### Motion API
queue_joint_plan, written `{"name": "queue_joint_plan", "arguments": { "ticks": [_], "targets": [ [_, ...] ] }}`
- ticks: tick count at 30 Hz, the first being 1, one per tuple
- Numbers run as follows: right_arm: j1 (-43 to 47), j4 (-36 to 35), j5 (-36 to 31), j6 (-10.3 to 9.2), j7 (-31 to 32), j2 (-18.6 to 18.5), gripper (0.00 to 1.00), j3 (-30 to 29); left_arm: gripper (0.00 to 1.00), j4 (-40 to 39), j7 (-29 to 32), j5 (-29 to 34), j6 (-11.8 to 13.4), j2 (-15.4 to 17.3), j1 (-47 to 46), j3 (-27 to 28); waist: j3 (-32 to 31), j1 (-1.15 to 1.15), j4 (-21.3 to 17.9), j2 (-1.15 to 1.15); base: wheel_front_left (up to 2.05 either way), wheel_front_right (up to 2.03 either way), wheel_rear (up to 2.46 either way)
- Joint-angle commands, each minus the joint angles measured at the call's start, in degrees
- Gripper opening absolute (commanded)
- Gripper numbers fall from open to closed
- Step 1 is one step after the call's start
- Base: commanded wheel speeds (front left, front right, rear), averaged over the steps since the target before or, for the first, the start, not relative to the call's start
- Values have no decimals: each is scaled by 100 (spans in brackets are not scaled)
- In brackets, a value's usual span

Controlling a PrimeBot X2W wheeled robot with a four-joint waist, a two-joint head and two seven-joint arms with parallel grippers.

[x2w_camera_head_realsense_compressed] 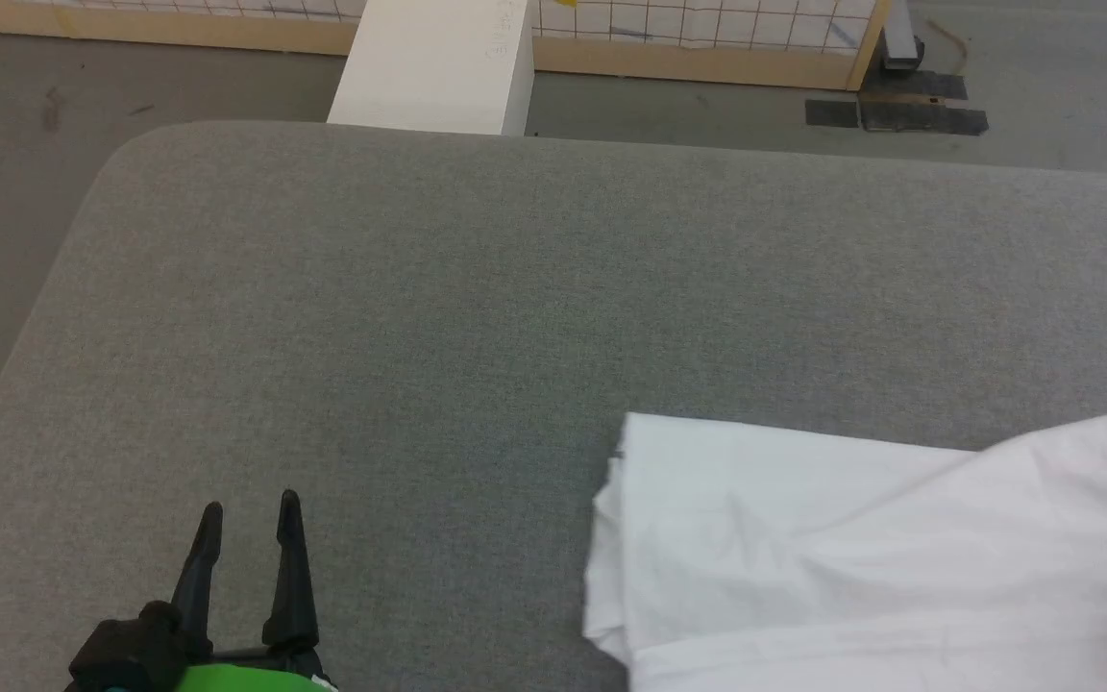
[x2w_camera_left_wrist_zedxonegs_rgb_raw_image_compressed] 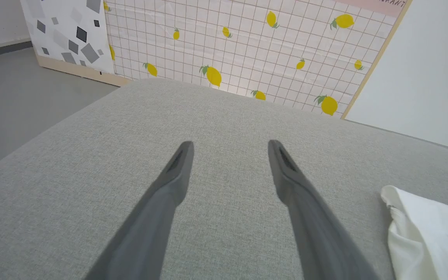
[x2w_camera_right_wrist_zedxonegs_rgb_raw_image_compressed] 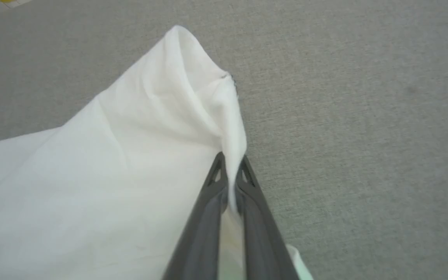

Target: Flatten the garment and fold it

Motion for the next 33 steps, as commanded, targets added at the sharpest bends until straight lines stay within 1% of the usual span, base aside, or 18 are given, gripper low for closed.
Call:
{"name": "queue_joint_plan", "arguments": {
  "ticks": [1, 5, 11, 15, 18, 22, 27, 33],
  "targets": [
    [-89, -16, -104, -12, 12, -55, 0, -122, 100, 30, -27, 89, -33, 23, -21, -5, -11, 0, -8, 0, 0, 0, 0],
    [-53, -210, -137, -12, 138, 26, 0, -234, 100, 67, -27, 129, -34, 19, -27, -14, -30, 0, -24, 0, 0, 0, 0],
    [205, -842, 136, -12, 457, 257, 0, 192, 100, 96, -27, 134, -47, -23, -17, -9, -60, 0, -39, 0, 0, 0, 0],
    [423, -1397, 413, -12, 744, 394, 0, 726, 100, 117, -27, 178, -45, -17, 15, 21, -130, 0, -63, 0, 0, 0, 0],
    [533, -1820, 617, -12, 995, 525, 0, 1245, 100, 129, -27, 202, -43, -22, 56, 34, -209, 0, -86, 0, 0, 0, 0],
    [492, -2219, 732, -12, 1240, 669, 0, 1898, 100, 150, -27, 213, -49, -45, 98, 13, -294, 0, -96, 0, 0, 0, 0],
    [229, -2312, 742, -12, 1376, 776, 0, 2592, 100, 204, -25, 205, -76, -54, 86, -47, -351, 0, -49, 0, 0, 0, 0],
    [-114, -2024, 672, -12, 1467, 779, 0, 3255, 100, 283, -19, 167, -141, -62, 41, -137, -358, 0, 115, 0, 0, 0, 0]
  ]
}}
